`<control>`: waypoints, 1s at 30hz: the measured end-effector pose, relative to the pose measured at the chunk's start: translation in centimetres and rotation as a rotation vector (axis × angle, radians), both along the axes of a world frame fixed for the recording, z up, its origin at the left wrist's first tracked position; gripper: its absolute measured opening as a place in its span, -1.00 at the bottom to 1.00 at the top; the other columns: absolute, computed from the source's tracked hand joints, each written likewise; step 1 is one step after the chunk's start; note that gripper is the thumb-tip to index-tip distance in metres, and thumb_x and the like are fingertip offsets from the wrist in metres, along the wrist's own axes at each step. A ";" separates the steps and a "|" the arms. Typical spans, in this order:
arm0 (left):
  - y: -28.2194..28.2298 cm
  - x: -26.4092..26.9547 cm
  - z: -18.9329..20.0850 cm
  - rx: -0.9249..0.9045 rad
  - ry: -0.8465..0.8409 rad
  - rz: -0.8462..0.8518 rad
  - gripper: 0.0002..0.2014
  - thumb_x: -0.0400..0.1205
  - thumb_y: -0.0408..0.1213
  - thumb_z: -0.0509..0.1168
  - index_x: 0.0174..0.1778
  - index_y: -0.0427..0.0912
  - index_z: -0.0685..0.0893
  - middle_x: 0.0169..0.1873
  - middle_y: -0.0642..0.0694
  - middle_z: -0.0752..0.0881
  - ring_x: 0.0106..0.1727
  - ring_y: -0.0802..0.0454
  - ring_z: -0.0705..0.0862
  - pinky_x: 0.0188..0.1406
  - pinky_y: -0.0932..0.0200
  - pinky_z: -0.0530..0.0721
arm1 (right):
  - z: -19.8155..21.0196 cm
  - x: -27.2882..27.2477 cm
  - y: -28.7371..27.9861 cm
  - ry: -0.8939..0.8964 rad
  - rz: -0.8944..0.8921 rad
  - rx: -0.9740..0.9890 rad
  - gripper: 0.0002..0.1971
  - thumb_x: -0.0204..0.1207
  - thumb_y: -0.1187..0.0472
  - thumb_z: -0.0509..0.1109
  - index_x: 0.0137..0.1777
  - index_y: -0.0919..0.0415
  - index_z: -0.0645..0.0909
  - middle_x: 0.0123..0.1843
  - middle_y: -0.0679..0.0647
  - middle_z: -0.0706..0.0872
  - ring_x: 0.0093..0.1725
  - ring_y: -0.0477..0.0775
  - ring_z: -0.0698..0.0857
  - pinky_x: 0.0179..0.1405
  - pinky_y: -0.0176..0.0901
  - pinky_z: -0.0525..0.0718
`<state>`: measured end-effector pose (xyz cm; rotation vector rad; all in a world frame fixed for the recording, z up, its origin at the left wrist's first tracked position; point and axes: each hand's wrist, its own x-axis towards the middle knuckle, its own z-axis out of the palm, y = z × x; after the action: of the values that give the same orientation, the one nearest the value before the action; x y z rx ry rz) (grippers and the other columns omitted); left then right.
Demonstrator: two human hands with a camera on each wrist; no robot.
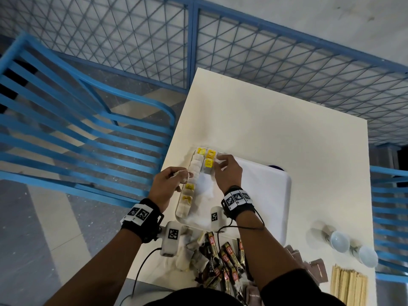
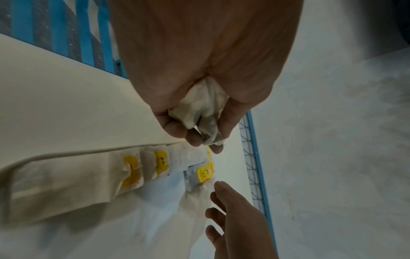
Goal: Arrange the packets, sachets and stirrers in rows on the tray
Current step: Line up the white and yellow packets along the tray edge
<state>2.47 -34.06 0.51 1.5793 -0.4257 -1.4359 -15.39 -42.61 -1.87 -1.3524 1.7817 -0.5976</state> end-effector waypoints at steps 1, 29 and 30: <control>-0.1 -0.1 0.1 -0.005 0.005 0.008 -0.96 0.67 -0.40 0.40 -0.03 -0.26 0.76 -0.04 -0.22 0.87 -0.20 0.03 0.66 -0.33 0.17 0.55 | 0.4 -0.1 0.3 -0.026 0.008 -0.003 -0.87 0.54 0.17 0.49 0.07 0.07 0.70 -0.19 -0.06 0.73 -0.21 -0.06 0.66 -0.03 -0.16 0.66; 2.6 -3.5 1.7 -0.067 0.021 0.004 -0.82 0.62 -0.30 0.51 0.03 -0.34 0.79 -0.18 -0.25 0.84 -0.17 -0.16 0.79 -0.31 0.03 0.58 | 5.7 -0.9 4.3 -0.104 0.369 -0.078 -0.90 0.56 0.10 0.50 -0.02 0.10 0.77 -0.15 -0.11 0.80 -0.22 -0.22 0.67 -0.14 -0.52 0.52; 2.7 -3.6 1.8 -0.060 0.018 -0.009 -0.82 0.61 -0.30 0.52 0.03 -0.35 0.79 -0.18 -0.22 0.84 -0.17 -0.15 0.78 -0.31 0.03 0.57 | 5.7 -0.8 4.3 -0.107 0.351 -0.109 -0.92 0.57 0.13 0.50 -0.03 0.11 0.77 -0.17 -0.11 0.79 -0.24 -0.24 0.66 -0.15 -0.55 0.51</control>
<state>-1.10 -31.35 2.35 1.5172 -0.4619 -1.4302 -16.24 -38.33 3.83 -1.6302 1.3997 -0.5668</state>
